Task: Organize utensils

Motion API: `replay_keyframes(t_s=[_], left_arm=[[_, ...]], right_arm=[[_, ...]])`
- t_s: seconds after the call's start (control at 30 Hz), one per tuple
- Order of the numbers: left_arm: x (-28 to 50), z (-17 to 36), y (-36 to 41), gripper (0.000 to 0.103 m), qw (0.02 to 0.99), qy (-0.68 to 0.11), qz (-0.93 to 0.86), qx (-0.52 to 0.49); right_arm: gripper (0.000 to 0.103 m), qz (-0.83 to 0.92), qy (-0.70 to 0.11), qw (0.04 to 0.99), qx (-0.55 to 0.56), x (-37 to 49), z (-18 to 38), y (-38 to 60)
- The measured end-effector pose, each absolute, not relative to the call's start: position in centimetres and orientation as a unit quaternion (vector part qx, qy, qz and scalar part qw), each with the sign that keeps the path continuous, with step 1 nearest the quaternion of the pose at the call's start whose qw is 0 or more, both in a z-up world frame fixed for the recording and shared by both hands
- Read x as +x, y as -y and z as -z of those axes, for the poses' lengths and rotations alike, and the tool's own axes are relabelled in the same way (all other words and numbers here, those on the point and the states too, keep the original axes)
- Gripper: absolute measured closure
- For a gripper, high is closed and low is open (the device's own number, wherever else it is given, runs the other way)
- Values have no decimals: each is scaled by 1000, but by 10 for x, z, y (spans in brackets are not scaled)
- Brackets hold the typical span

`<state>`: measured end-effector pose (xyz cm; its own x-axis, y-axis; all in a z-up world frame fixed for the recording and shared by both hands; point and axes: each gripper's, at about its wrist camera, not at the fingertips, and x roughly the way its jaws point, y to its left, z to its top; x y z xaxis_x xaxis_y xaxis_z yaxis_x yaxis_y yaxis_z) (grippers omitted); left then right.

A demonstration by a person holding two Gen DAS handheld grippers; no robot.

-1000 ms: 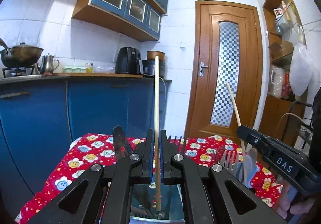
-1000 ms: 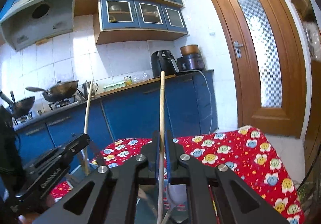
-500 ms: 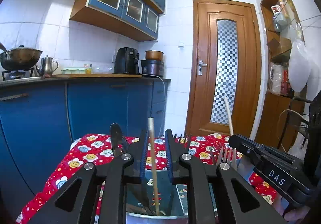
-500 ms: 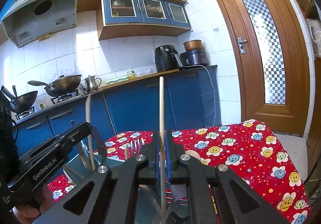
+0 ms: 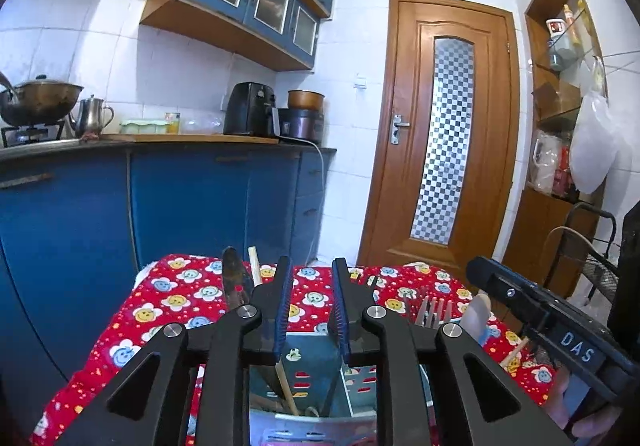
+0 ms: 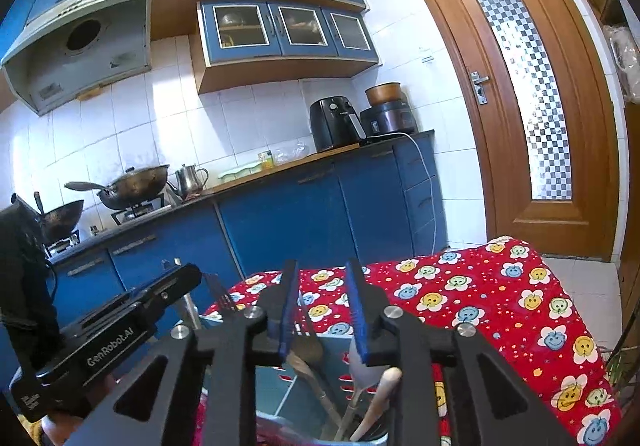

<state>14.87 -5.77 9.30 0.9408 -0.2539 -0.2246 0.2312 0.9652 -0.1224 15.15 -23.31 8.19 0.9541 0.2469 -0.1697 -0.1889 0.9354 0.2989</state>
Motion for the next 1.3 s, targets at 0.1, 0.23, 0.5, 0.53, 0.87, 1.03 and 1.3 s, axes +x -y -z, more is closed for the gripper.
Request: replay_keyframes(t_s=[0.1,0.23,0.5,0.53,0.87,1.03,1.3], left_arm=[[139,-100,57,83,984,-117,125,-44],[125,-110,56,83,984,-117,130,-38],[90,-124,44,83,984,-126,124,-35],[86,-125,42,83,983,-130,123,-37],[44,-118,20,56,980,-165,103,-32],[23,-106,19,44,979,-176,99,-21],[7,-72,18,32,977,-202,72,-5]], right_arm=[[71,-114,-94,979,144,141,-89,233],[66,-117,-83,980,139,121,-104,230],[57,-120,-82,980,137,80,-119,223],[56,-121,-86,979,139,74,-120,222],[44,-103,-129,978,126,24,-112,206],[36,-91,-149,977,123,8,-95,200],[14,-83,-170,976,111,-8,-68,194]])
